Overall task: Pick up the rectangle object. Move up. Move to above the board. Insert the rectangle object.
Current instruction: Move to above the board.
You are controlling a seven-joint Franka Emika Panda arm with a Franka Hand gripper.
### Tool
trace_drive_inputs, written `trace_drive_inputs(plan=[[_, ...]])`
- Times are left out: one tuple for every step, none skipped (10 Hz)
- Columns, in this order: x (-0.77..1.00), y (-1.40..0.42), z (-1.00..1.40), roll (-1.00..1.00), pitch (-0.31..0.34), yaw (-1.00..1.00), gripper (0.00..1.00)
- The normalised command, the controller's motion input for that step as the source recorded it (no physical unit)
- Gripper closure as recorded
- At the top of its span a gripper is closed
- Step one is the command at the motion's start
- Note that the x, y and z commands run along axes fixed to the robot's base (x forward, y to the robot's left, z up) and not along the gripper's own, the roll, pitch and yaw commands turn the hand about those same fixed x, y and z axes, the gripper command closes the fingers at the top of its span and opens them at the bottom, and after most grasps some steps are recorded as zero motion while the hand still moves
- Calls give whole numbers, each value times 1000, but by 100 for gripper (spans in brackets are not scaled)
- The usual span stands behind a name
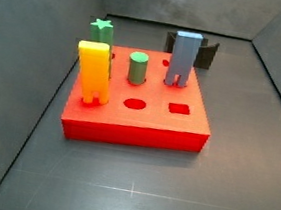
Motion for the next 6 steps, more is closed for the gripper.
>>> trace_drive_inputs(plan=[[-62,-1000,41,99,270,1000,100],[-64,-1000,43,146,210,806,100],[-66,-1000,45,100,135,538,100],[-64,-1000,47,88,64,280,100],[-65,-1000,48,84,25,146,100],[-70,-1000,50,67,-4,40,100]])
